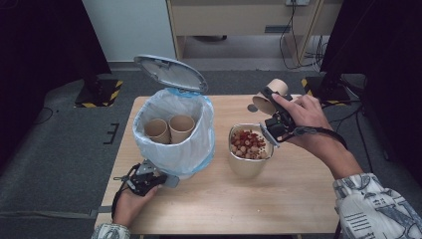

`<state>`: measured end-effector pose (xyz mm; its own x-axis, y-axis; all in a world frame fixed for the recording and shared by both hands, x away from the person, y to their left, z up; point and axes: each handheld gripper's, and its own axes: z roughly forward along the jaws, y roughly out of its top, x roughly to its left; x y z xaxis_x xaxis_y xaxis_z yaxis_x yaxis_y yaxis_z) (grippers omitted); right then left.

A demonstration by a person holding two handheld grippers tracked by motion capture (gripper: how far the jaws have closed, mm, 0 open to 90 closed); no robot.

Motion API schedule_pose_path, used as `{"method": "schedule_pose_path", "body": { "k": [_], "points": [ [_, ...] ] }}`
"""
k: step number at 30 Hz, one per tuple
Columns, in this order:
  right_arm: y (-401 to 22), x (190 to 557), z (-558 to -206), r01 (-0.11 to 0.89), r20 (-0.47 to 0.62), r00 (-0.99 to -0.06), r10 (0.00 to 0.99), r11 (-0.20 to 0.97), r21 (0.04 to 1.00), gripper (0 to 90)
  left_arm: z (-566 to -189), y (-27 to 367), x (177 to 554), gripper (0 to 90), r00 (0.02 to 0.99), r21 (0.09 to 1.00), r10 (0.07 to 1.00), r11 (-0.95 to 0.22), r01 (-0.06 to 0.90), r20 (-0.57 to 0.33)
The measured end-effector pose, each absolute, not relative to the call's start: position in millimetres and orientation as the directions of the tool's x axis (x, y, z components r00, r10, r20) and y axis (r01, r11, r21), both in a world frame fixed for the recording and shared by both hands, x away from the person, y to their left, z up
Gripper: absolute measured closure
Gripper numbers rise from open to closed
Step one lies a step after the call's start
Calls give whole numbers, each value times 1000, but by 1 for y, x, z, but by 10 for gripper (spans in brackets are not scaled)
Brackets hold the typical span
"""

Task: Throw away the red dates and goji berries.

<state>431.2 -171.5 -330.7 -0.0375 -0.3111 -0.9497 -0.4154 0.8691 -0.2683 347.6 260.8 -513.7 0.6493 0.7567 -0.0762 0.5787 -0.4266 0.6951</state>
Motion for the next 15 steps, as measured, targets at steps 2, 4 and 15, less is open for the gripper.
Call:
{"method": "schedule_pose_path", "body": {
  "k": [2, 4, 15],
  "points": [
    [-171, 432, -329, -420, -962, -57, -266, 881, -218, 288, -514, 261, 348, 900, 650, 695, 756, -427, 578, -75],
    [-170, 433, -327, -430, -975, -80, -207, 890, -154, 288, -514, 261, 348, 900, 650, 695, 756, -428, 578, -75],
    [-168, 438, -315, -447, -980, -197, 40, 886, 126, 285, -514, 261, 348, 900, 651, 695, 756, -427, 578, -76]
  ]
}}
